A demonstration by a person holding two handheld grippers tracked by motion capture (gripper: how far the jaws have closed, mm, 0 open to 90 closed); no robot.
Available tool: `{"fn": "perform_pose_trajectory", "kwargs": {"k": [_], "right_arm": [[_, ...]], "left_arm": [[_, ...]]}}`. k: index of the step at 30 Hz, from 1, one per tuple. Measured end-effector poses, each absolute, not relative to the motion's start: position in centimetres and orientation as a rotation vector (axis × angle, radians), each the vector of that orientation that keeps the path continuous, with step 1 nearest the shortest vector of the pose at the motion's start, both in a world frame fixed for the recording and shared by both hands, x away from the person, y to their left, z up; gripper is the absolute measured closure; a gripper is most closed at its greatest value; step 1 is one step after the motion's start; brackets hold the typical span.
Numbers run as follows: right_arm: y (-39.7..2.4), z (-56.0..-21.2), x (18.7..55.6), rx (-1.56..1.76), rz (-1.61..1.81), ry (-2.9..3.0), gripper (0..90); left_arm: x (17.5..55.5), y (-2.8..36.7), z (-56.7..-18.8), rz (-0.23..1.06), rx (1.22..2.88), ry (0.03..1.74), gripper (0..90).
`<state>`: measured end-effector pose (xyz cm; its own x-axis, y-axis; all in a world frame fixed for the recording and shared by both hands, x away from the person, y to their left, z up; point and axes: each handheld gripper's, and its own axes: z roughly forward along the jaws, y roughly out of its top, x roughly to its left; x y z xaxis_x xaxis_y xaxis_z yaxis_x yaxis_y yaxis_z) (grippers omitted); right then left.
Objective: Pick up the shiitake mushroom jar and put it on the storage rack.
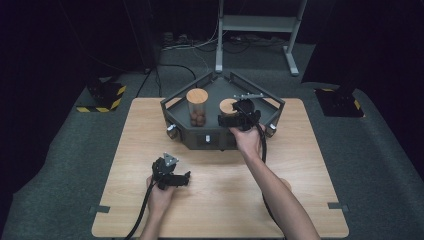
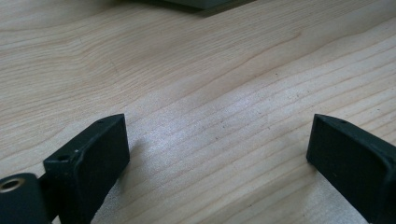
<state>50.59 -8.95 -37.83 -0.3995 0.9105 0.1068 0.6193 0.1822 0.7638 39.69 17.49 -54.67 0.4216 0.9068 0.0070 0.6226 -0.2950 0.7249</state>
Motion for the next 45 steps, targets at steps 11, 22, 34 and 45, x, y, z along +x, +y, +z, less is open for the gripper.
{"fn": "perform_pose_trajectory", "kwargs": {"k": [11,22,34,45], "right_arm": [[-9.7,-37.2,49.0,1.394,1.116,2.079,2.1],[-10.6,-36.9,47.9,1.349,1.147,2.121,3.0],[-12.5,-37.1,46.9,1.333,1.168,2.145,3.7],[-14.1,-37.2,45.9,1.295,1.189,2.192,4.9]], "left_arm": [[39.7,17.5,-54.7,0.560,2.026,1.290,5.9],[39.7,17.5,-54.7,0.560,2.028,1.289,5.9],[39.7,17.5,-54.7,0.560,2.028,1.289,5.9],[39.7,17.5,-54.7,0.560,2.028,1.289,5.9]]}}
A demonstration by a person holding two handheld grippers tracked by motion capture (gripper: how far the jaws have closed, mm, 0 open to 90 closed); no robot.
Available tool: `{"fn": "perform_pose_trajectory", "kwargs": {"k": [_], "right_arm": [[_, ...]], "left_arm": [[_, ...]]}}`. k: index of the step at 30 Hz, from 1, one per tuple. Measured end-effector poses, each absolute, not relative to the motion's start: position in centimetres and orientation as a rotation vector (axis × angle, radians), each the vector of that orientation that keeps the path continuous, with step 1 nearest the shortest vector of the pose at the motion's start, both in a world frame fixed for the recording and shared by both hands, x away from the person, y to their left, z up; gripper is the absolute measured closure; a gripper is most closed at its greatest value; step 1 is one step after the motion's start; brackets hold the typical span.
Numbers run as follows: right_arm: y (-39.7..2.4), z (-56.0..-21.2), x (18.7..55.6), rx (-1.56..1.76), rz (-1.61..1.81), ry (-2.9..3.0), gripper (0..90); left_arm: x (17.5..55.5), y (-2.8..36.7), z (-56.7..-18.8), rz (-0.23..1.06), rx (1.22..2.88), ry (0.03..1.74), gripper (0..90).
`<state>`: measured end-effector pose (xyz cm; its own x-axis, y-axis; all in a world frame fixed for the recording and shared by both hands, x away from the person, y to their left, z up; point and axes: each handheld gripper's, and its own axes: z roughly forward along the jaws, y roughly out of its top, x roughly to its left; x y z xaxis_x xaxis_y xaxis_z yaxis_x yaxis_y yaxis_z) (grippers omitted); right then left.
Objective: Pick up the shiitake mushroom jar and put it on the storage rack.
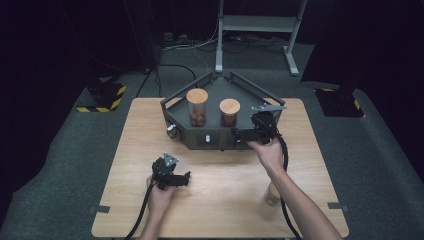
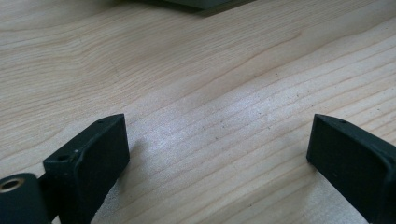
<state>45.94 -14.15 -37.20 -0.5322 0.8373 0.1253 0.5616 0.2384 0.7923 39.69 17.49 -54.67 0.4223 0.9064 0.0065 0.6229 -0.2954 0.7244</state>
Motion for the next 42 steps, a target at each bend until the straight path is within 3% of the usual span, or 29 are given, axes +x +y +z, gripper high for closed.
{"fn": "perform_pose_trajectory", "kwargs": {"k": [42], "right_arm": [[-20.0,-39.9,43.5,1.249,1.314,2.117,4.0]], "left_arm": [[39.7,17.5,-54.7,0.561,2.029,1.288,5.8]]}}
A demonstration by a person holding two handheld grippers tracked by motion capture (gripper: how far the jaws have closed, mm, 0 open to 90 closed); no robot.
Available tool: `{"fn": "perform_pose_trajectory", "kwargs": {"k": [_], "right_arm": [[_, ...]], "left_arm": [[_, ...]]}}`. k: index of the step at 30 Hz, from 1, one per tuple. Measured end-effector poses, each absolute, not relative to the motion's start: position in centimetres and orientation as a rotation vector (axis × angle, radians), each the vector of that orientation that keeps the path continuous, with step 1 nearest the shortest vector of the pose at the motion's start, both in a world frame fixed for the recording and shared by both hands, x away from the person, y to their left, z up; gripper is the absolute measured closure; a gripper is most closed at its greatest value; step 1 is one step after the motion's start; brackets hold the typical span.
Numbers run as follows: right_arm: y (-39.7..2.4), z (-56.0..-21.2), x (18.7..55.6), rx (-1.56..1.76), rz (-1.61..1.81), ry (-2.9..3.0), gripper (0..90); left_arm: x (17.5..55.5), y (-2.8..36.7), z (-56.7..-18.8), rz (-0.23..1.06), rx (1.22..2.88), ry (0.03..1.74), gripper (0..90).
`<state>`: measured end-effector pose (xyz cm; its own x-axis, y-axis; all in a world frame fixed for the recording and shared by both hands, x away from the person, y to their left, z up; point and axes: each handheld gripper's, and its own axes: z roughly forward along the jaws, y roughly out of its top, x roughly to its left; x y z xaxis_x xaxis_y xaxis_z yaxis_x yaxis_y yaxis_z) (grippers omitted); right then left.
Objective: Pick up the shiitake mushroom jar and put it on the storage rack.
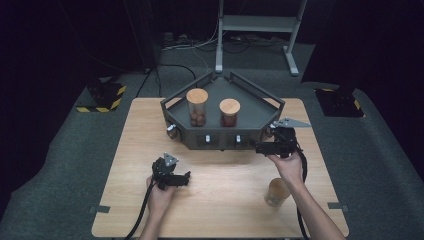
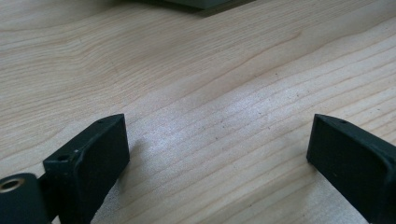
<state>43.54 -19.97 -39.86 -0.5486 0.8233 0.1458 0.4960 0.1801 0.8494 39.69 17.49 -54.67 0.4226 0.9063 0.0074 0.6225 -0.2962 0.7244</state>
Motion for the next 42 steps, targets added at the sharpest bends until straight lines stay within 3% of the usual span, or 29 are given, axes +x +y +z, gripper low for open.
{"fn": "perform_pose_trajectory", "kwargs": {"k": [42], "right_arm": [[-23.2,-42.5,41.1,1.170,1.362,2.104,5.6]], "left_arm": [[39.7,17.5,-54.7,0.561,2.028,1.289,5.8]]}}
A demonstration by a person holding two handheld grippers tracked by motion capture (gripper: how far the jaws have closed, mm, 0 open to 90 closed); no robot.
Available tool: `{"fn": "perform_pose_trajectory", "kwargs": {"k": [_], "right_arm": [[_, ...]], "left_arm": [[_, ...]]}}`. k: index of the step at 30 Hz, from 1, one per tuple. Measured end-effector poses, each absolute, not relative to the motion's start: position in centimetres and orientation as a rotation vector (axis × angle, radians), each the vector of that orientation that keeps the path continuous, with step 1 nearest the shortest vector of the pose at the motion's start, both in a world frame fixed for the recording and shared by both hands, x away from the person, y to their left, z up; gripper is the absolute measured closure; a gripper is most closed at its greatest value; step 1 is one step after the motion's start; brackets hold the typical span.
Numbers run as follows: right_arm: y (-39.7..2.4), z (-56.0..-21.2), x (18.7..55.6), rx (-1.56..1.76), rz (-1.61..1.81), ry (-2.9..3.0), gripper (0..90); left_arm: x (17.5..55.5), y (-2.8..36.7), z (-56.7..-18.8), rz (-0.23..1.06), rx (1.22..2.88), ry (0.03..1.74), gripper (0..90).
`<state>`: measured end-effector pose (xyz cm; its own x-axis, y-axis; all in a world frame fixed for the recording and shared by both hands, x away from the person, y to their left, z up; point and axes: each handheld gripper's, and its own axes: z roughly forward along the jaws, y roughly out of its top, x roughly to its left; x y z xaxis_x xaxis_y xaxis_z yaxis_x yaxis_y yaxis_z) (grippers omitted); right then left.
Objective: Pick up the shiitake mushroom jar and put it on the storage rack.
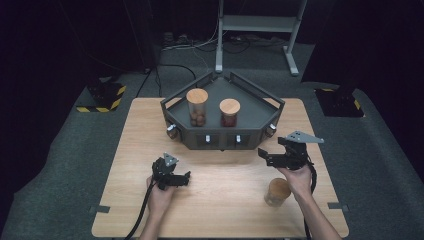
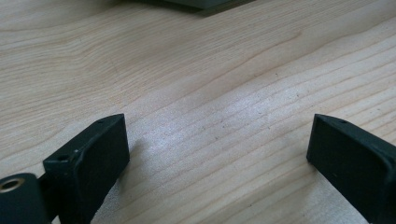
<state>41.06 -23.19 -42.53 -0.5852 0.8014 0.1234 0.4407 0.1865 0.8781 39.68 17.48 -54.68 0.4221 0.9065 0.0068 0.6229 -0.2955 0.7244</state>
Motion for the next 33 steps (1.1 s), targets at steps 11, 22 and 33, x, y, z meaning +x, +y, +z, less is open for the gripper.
{"fn": "perform_pose_trajectory", "kwargs": {"k": [11,22,33], "right_arm": [[-24.0,-43.4,39.4,1.123,1.353,2.138,5.8],[-25.0,-44.7,37.3,1.109,1.377,2.152,5.9],[-25.7,-46.0,35.8,1.126,1.394,2.150,5.8]], "left_arm": [[39.7,17.5,-54.7,0.561,2.028,1.289,5.8],[39.7,17.5,-54.7,0.561,2.028,1.289,5.8],[39.7,17.5,-54.7,0.561,2.028,1.289,5.8]]}}
